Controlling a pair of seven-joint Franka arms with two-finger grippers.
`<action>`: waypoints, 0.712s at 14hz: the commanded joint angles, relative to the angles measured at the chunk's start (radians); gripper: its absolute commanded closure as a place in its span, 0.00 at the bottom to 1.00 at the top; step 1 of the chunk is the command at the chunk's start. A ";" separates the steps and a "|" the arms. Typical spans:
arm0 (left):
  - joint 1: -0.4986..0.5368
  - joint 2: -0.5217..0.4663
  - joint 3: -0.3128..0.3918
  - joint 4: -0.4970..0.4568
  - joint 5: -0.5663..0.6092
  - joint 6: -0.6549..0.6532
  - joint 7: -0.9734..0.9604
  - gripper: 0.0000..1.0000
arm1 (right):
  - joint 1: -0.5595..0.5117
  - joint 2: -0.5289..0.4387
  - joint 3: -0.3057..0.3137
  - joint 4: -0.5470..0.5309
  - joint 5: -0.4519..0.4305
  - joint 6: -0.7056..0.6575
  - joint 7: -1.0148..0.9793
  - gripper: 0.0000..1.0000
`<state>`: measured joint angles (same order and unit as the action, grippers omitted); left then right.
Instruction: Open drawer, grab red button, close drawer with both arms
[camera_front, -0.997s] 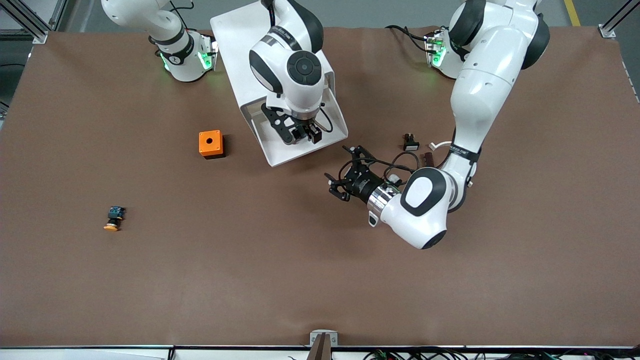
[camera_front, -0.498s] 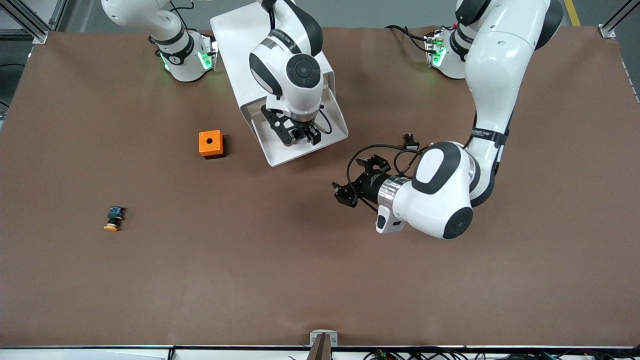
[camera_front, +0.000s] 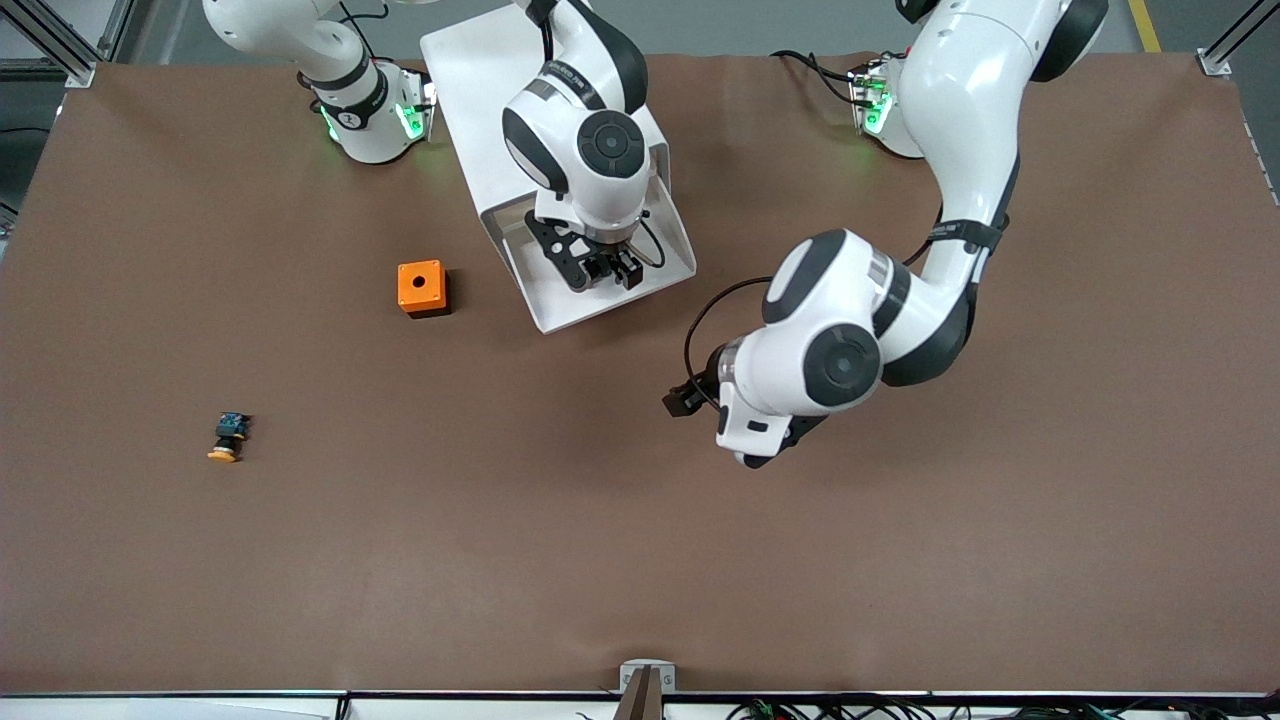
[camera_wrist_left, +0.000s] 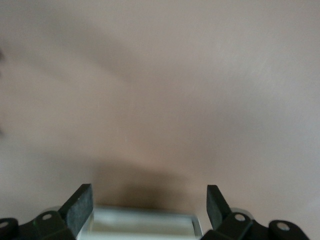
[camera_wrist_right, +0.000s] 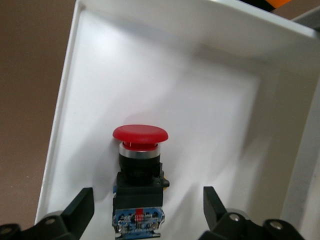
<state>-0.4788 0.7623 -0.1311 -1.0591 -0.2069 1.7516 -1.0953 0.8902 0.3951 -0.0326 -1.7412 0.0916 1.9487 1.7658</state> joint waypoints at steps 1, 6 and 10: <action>-0.018 -0.037 -0.004 -0.030 0.125 0.060 0.020 0.00 | 0.012 -0.002 -0.006 -0.008 0.008 0.010 0.023 0.13; -0.049 -0.037 -0.005 -0.038 0.228 0.068 -0.001 0.00 | 0.010 -0.002 -0.004 -0.006 0.008 0.007 0.018 0.67; -0.070 -0.028 -0.005 -0.053 0.274 0.080 -0.009 0.00 | -0.020 -0.008 -0.007 0.005 0.040 -0.002 0.004 1.00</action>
<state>-0.5394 0.7509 -0.1360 -1.0777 0.0193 1.8087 -1.0955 0.8885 0.3951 -0.0359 -1.7382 0.1028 1.9507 1.7694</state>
